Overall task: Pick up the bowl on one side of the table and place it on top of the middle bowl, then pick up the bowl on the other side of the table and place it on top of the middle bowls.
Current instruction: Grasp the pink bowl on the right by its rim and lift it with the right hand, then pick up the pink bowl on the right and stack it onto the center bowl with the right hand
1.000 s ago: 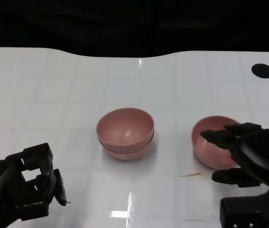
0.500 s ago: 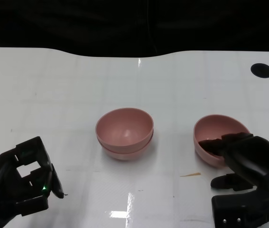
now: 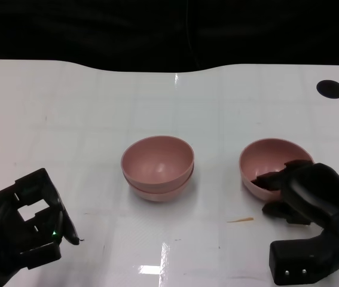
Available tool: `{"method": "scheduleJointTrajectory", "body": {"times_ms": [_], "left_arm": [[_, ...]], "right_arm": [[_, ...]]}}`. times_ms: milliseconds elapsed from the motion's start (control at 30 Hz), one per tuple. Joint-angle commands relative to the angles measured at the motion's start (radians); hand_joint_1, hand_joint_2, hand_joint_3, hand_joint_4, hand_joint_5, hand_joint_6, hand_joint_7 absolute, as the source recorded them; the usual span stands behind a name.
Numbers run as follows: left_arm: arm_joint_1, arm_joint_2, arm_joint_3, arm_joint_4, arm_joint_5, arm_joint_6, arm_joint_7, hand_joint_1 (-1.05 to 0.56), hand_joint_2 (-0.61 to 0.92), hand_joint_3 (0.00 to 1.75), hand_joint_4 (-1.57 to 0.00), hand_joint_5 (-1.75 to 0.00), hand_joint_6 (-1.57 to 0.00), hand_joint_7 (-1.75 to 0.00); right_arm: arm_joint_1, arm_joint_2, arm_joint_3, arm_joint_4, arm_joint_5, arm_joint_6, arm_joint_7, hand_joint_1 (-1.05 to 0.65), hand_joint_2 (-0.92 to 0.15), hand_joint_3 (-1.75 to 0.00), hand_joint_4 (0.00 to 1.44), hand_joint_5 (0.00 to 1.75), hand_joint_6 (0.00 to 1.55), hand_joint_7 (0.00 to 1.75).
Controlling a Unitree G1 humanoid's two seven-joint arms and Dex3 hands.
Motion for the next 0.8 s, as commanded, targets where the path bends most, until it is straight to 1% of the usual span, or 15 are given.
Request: {"method": "scheduleJointTrajectory", "body": {"times_ms": [33, 133, 200, 300, 367, 500, 600, 667, 800], "left_arm": [[0.001, 0.004, 0.005, -0.006, 0.012, -0.004, 0.007, 0.32, 0.87, 1.39, -0.92, -1.75, -0.74, -1.75], [-0.003, 0.0, 0.006, -0.002, 0.008, -0.002, 0.007, 0.32, 0.87, 1.39, -0.92, -1.75, -0.74, -1.75], [-0.003, -0.001, 0.003, 0.0, 0.014, -0.008, 0.007, 0.32, 0.87, 1.39, -0.92, -1.75, -0.74, -1.75], [-0.001, -0.003, 0.002, -0.006, 0.019, -0.005, 0.013, 0.31, 0.86, 1.39, -0.92, -1.75, -0.74, -1.75], [-0.001, -0.004, 0.002, -0.009, 0.019, -0.004, 0.013, 0.31, 0.86, 1.39, -0.91, -1.75, -0.73, -1.75], [-0.003, -0.005, 0.001, -0.009, 0.025, -0.007, 0.011, 0.31, 0.85, 1.4, -0.91, -1.75, -0.74, -1.75], [-0.005, -0.006, 0.003, -0.01, 0.026, 0.0, 0.014, 0.31, 0.84, 1.41, -0.91, -1.75, -0.74, -1.75], [-0.004, -0.005, 0.003, -0.013, 0.03, 0.005, 0.02, 0.31, 0.84, 1.41, -0.91, -1.75, -0.74, -1.75], [-0.006, -0.005, 0.001, -0.006, 0.031, -0.008, 0.009, 0.32, 0.84, 1.41, -0.91, -1.75, -0.73, -1.75]], "right_arm": [[-0.012, -0.009, 0.034, 0.038, 0.002, -0.055, -0.042, -0.2, -0.92, -0.34, 0.76, 1.72, 0.62, 1.67], [-0.024, -0.024, 0.042, 0.027, 0.011, -0.085, -0.055, -0.19, -0.92, -0.35, 0.78, 1.74, 0.59, 1.74], [-0.031, -0.035, 0.036, 0.012, 0.031, -0.114, -0.04, -0.18, -0.92, -0.36, 0.79, 1.75, 0.59, 1.74], [-0.042, -0.054, 0.032, -0.019, 0.038, -0.129, -0.028, -0.19, -0.92, -0.38, 0.79, 1.75, 0.57, 1.75], [-0.051, -0.069, 0.019, -0.055, 0.056, -0.144, -0.003, -0.19, -0.91, -0.39, 0.79, 1.75, 0.56, 1.75], [-0.06, -0.09, 0.005, -0.112, 0.071, -0.143, 0.033, -0.2, -0.91, -0.36, 0.78, 1.75, 0.54, 1.75], [-0.109, -0.106, -0.023, -0.165, 0.094, -0.156, 0.073, -0.18, -0.92, -0.36, 0.79, 1.75, 0.56, 1.75], [-0.147, -0.111, -0.03, -0.182, 0.088, -0.14, 0.086, -0.21, -0.92, -0.36, 0.8, 1.75, 0.56, 1.75], [-0.211, -0.107, -0.042, -0.211, 0.095, -0.107, 0.148, -0.26, -0.91, -0.36, 0.81, 1.75, 0.55, 1.75]]}}
